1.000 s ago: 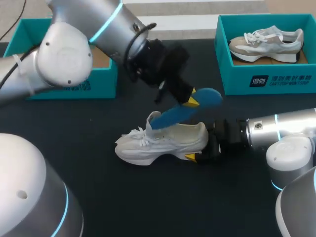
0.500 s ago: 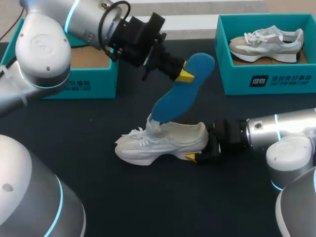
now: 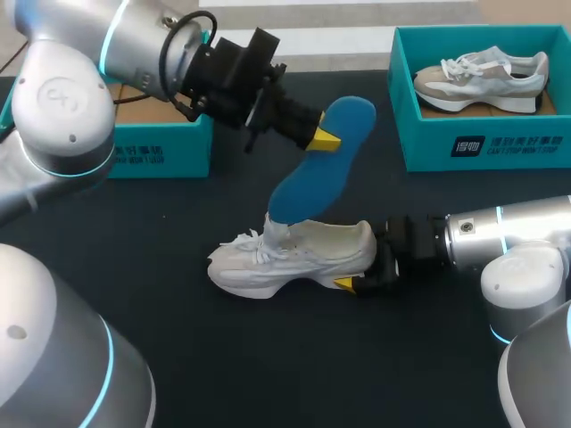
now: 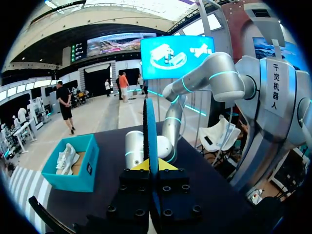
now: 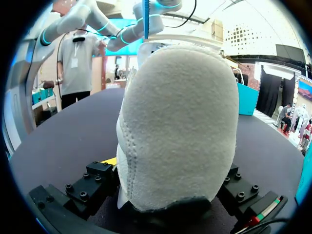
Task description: Take the shoe out of the shoebox, open the shoe tongue, remove and reinsert the insole, then place the shoe into the shoebox
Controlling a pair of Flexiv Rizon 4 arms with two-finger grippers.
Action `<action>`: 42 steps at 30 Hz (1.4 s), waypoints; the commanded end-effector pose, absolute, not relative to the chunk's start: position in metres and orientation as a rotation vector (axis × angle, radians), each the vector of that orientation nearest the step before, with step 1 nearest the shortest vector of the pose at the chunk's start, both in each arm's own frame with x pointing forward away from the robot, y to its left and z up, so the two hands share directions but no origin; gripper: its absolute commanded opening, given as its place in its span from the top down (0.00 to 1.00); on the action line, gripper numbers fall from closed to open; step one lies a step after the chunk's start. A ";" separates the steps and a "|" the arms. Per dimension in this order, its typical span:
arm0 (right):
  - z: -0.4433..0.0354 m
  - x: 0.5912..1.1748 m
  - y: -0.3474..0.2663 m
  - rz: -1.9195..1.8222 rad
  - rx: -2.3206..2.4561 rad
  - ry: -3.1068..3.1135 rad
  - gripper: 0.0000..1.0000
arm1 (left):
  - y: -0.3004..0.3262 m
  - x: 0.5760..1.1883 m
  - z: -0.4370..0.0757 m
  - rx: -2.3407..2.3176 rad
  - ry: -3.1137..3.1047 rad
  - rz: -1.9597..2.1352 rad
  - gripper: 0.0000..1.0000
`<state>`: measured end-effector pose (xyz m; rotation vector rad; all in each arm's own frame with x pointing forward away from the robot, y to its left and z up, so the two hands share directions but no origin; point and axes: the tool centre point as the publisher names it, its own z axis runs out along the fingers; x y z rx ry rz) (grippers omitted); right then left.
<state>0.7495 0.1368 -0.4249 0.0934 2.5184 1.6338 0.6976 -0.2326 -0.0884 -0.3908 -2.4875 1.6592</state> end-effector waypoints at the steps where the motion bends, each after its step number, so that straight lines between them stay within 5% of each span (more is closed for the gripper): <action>1: -0.428 0.750 0.139 1.628 0.095 2.521 1.00 | -0.207 0.704 -0.087 -0.164 -2.424 1.667 1.00; 22: -0.428 0.750 0.139 1.628 0.095 2.521 1.00 | -0.227 0.665 0.019 0.372 -1.872 1.834 1.00; 42: -0.428 0.750 0.139 1.628 0.095 2.521 1.00 | -0.228 0.662 0.029 0.499 -1.859 1.845 1.00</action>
